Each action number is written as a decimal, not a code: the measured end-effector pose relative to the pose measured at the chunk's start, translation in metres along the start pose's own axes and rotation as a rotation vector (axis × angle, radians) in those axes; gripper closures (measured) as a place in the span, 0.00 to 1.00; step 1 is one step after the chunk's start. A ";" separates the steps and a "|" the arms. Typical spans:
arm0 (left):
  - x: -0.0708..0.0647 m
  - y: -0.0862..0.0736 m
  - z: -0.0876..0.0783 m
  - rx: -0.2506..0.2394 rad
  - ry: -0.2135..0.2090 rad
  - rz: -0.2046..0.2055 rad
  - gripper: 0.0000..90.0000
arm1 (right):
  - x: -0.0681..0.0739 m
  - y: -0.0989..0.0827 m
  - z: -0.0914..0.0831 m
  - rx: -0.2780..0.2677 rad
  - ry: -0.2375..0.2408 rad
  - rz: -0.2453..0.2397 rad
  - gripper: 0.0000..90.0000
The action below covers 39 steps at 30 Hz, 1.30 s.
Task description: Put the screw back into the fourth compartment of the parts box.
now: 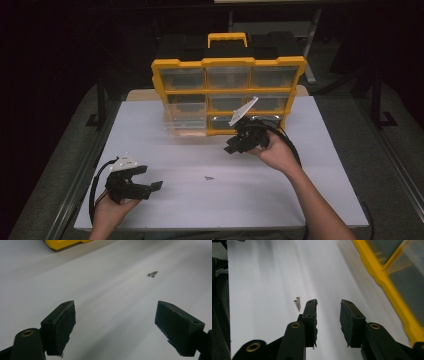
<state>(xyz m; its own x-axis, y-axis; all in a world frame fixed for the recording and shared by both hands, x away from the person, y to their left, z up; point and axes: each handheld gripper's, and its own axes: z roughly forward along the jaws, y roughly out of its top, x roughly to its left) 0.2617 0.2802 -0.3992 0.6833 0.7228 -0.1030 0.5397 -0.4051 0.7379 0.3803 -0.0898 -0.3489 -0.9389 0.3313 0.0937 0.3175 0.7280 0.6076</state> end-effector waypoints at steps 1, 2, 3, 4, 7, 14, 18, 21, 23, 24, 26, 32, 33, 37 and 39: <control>0.000 0.000 0.000 0.002 0.000 0.002 0.18 | 0.001 -0.002 0.004 0.002 0.004 0.002 0.71; 0.000 0.000 0.000 0.001 0.000 0.004 0.18 | 0.002 -0.003 0.009 0.009 0.009 -0.003 0.71; 0.000 0.000 0.000 0.001 0.000 0.007 0.18 | 0.002 -0.005 0.011 0.010 0.009 -0.004 0.71; 0.000 0.000 0.001 -0.006 0.000 -0.003 0.18 | 0.003 -0.006 0.015 0.012 0.015 -0.003 0.71; 0.000 0.000 0.000 -0.006 -0.002 -0.006 0.18 | 0.006 -0.009 0.024 0.018 0.023 -0.004 0.71; -0.001 0.000 0.000 -0.009 0.000 -0.004 0.18 | 0.014 -0.014 0.048 0.022 0.045 -0.021 0.74; -0.001 0.001 -0.001 0.000 0.001 -0.005 0.18 | 0.018 -0.015 0.061 0.032 0.072 -0.023 0.76; -0.001 0.001 0.000 -0.011 0.000 -0.007 0.18 | 0.022 -0.016 0.070 0.033 0.088 -0.036 0.78; -0.001 0.000 0.000 -0.012 -0.001 -0.003 0.18 | 0.024 -0.016 0.076 0.035 0.094 -0.042 0.79; -0.001 0.000 0.001 -0.012 0.000 -0.005 0.18 | 0.025 -0.016 0.078 0.035 0.104 -0.041 0.81; -0.001 0.000 0.001 -0.013 0.000 -0.005 0.18 | 0.026 -0.015 0.084 0.030 0.118 -0.051 0.81; 0.000 0.001 0.000 -0.009 -0.003 0.002 0.18 | 0.030 -0.012 0.094 0.037 0.122 -0.059 0.83; -0.001 0.001 0.000 -0.009 -0.005 0.000 0.18 | 0.030 -0.011 0.096 0.034 0.128 -0.063 0.84; -0.001 0.001 0.000 -0.006 -0.007 0.009 0.18 | 0.031 -0.009 0.099 0.041 0.124 -0.074 0.86; -0.001 0.001 -0.001 -0.005 -0.008 0.001 0.18 | 0.031 -0.010 0.102 0.041 0.127 -0.073 0.87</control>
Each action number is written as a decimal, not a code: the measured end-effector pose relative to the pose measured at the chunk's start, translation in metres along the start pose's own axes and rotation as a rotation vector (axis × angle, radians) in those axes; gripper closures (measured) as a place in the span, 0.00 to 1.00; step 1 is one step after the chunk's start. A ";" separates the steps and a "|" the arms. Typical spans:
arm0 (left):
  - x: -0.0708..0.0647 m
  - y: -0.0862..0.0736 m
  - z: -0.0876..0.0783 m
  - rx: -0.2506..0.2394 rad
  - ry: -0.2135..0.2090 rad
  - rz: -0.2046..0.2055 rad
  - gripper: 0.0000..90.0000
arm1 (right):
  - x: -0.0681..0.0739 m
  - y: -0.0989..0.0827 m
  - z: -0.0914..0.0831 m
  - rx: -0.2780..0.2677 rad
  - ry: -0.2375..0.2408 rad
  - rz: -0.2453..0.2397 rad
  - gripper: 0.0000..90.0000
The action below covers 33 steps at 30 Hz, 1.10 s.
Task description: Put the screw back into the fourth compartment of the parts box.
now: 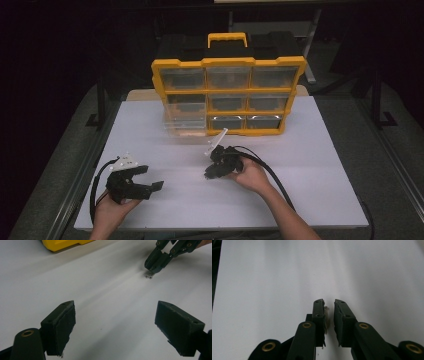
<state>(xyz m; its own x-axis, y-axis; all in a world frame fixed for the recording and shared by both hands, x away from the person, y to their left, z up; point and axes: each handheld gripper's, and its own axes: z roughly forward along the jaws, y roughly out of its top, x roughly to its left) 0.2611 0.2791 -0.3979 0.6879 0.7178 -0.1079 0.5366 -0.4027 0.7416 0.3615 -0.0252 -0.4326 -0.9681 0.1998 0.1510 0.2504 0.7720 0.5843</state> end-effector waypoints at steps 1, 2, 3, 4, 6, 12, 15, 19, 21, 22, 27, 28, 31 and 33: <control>0.000 0.000 0.000 0.000 0.000 -0.002 0.18 | 0.000 0.000 0.001 0.004 0.001 0.001 0.87; 0.000 0.000 0.000 -0.001 -0.002 -0.002 0.18 | 0.000 0.000 0.003 0.003 0.001 -0.003 0.87; 0.000 0.000 0.000 -0.005 -0.002 -0.006 0.18 | 0.000 0.000 0.003 0.004 0.001 -0.003 0.87; 0.000 0.000 0.000 -0.010 -0.001 -0.013 0.18 | 0.000 0.000 0.004 0.003 0.001 -0.003 0.87; 0.000 0.000 0.000 -0.013 0.001 -0.011 0.18 | 0.001 0.001 0.005 0.010 -0.007 -0.005 0.87; 0.000 0.000 -0.001 -0.018 -0.002 -0.016 0.18 | 0.001 0.001 0.006 0.016 -0.029 -0.025 0.92; 0.000 0.000 -0.001 -0.018 0.000 -0.016 0.18 | 0.002 0.002 0.006 0.025 -0.048 -0.034 0.95; 0.000 0.000 -0.001 -0.019 0.001 -0.015 0.18 | 0.000 0.001 0.007 0.015 -0.034 -0.017 0.96; 0.001 -0.001 -0.001 -0.012 0.001 -0.008 0.18 | -0.001 0.000 0.006 0.016 -0.029 -0.003 0.96; 0.001 -0.001 -0.001 -0.010 0.002 -0.005 0.18 | -0.002 0.000 0.005 0.017 -0.031 -0.009 0.96; 0.002 0.000 0.000 -0.006 0.002 0.005 0.18 | -0.005 -0.003 -0.004 0.003 -0.024 0.015 0.96; 0.001 0.000 0.000 -0.009 0.001 0.000 0.18 | -0.005 -0.004 -0.007 0.005 -0.024 0.019 0.96; 0.000 0.000 0.000 -0.020 0.002 -0.015 0.18 | -0.008 -0.007 -0.014 0.003 -0.029 0.022 0.96; 0.000 0.000 0.000 -0.018 0.002 -0.014 0.18 | -0.009 -0.009 -0.019 0.002 -0.034 0.033 0.96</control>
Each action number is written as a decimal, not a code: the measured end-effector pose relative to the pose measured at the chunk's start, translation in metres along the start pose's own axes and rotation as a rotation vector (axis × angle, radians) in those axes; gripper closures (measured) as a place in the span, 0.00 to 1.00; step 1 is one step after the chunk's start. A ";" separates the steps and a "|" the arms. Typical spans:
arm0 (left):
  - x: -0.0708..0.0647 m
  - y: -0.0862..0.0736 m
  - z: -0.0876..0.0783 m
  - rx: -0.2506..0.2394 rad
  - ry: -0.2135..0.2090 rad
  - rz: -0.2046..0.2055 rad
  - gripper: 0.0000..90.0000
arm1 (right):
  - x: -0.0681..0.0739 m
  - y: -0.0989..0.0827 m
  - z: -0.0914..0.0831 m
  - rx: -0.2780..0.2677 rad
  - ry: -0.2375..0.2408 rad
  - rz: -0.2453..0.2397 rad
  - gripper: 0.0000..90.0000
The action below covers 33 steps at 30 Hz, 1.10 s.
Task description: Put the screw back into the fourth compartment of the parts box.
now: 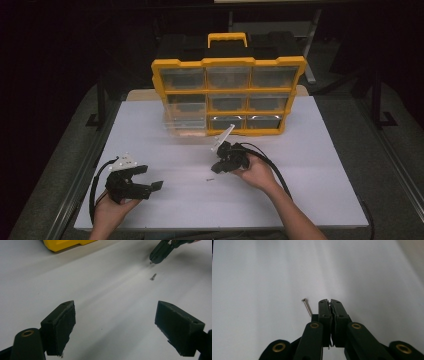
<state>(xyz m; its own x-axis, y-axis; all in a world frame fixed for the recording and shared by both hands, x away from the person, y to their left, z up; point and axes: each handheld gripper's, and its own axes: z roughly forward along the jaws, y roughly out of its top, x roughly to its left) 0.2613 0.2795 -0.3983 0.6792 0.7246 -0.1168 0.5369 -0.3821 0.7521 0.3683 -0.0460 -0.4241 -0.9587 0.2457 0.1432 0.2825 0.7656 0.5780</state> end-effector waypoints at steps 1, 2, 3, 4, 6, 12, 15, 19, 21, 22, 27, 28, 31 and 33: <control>0.000 0.000 0.000 0.006 0.001 0.004 0.18 | -0.001 -0.001 -0.003 0.005 -0.001 0.005 0.96; 0.000 0.000 -0.001 0.008 0.001 0.006 0.18 | -0.002 -0.002 -0.006 0.004 0.000 0.014 0.96; 0.000 0.000 0.000 0.005 0.001 0.003 0.18 | -0.002 -0.003 -0.008 0.003 0.000 0.014 0.96; 0.000 0.001 0.000 0.005 0.002 0.002 0.18 | -0.003 -0.003 -0.011 0.008 -0.002 0.022 0.96; 0.000 0.001 0.000 0.002 0.000 0.007 0.18 | -0.004 -0.003 -0.017 0.008 -0.006 0.026 0.96; 0.000 0.001 0.000 0.001 0.000 0.005 0.18 | -0.008 -0.002 -0.037 -0.007 -0.030 0.034 0.96; 0.000 0.001 0.000 0.002 0.001 0.006 0.18 | -0.010 0.000 -0.048 -0.016 -0.042 0.030 0.96; 0.000 0.001 0.000 0.001 0.001 0.005 0.18 | -0.013 0.007 -0.066 -0.024 -0.050 0.041 0.96; 0.000 0.001 0.000 0.000 0.000 0.004 0.18 | -0.015 0.010 -0.075 -0.034 -0.053 0.045 0.96; 0.000 0.001 0.000 0.003 0.000 0.005 0.18 | -0.016 0.011 -0.079 -0.035 -0.058 0.044 0.96; 0.000 0.001 0.000 0.002 -0.001 0.004 0.18 | -0.019 0.020 -0.098 -0.046 -0.071 0.057 0.96; -0.001 0.001 0.000 0.002 -0.002 0.004 0.18 | -0.020 0.021 -0.101 -0.048 -0.076 0.057 0.96; 0.000 0.001 0.000 0.001 -0.001 0.007 0.18 | -0.023 0.028 -0.112 -0.055 -0.096 0.035 0.96; 0.000 0.001 0.000 0.000 -0.002 0.004 0.18 | -0.023 0.032 -0.119 -0.059 -0.104 0.037 0.96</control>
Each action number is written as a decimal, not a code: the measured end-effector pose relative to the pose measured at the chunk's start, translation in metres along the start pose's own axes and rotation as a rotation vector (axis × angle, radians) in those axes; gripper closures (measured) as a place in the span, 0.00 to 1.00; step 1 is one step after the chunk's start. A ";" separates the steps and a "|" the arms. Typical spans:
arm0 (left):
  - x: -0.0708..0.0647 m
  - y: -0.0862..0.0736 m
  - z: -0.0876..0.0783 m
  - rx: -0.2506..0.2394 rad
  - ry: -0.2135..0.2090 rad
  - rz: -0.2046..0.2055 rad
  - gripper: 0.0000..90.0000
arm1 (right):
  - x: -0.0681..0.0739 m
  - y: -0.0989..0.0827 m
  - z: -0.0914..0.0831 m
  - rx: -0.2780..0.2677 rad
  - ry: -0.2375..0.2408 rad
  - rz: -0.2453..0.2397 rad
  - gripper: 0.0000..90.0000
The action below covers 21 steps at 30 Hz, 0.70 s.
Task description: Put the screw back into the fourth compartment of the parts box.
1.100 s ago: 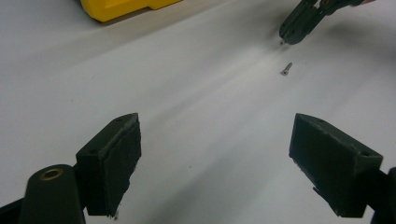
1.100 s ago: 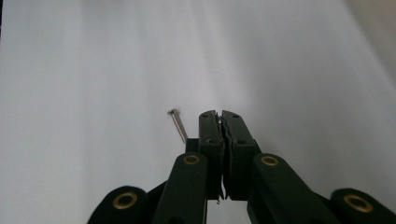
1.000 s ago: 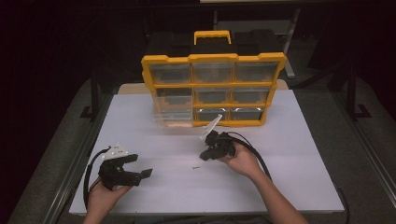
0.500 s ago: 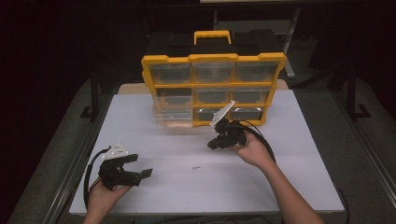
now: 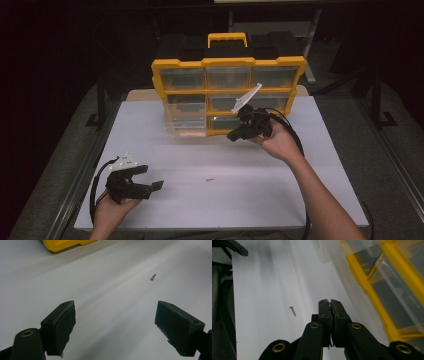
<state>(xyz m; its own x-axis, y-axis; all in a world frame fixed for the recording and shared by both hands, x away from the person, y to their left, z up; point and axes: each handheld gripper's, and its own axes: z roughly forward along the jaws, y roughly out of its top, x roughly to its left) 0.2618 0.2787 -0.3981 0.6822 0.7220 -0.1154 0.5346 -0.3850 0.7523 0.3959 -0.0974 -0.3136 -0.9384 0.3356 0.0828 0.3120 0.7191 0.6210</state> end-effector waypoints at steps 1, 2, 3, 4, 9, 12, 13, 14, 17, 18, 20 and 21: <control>0.000 0.000 0.000 0.000 0.000 -0.001 0.18 | 0.000 0.003 -0.003 -0.001 0.000 -0.001 0.96; 0.000 0.000 0.000 0.001 0.000 0.000 0.18 | -0.001 0.005 -0.005 -0.002 -0.004 -0.007 0.96; -0.001 0.000 0.000 0.000 -0.001 -0.009 0.18 | -0.001 0.008 -0.008 0.000 -0.006 -0.007 0.96; -0.001 0.000 0.000 0.000 -0.001 -0.009 0.18 | -0.001 0.011 -0.011 -0.001 -0.012 -0.011 0.96; 0.000 0.000 -0.001 0.010 0.002 0.002 0.18 | -0.003 0.027 -0.025 -0.010 -0.014 -0.010 0.96; 0.000 0.000 -0.001 0.008 0.001 0.006 0.18 | -0.003 0.037 -0.032 -0.012 -0.024 -0.016 0.96; 0.000 0.000 -0.001 0.007 0.000 0.004 0.18 | -0.003 0.041 -0.034 -0.013 -0.026 -0.016 0.96; 0.000 0.000 -0.001 0.003 -0.001 -0.001 0.18 | -0.003 0.043 -0.035 -0.014 -0.028 -0.020 0.96; 0.000 0.000 -0.001 0.005 -0.001 0.001 0.18 | -0.004 0.054 -0.039 -0.018 -0.030 -0.025 0.96; 0.000 0.000 -0.001 0.005 -0.001 0.001 0.18 | -0.004 0.058 -0.040 -0.020 -0.028 -0.030 0.96; 0.000 0.000 -0.001 -0.004 -0.001 -0.002 0.18 | -0.004 0.066 -0.042 -0.023 -0.033 -0.038 0.96; 0.000 0.000 -0.001 -0.001 -0.002 -0.002 0.18 | -0.004 0.070 -0.042 -0.022 -0.035 -0.043 0.96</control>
<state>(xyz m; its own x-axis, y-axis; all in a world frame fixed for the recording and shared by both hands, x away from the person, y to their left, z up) 0.2613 0.2792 -0.3974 0.6820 0.7217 -0.1183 0.5356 -0.3827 0.7527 0.4149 -0.0739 -0.2378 -0.9451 0.3256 0.0288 0.2676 0.7200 0.6404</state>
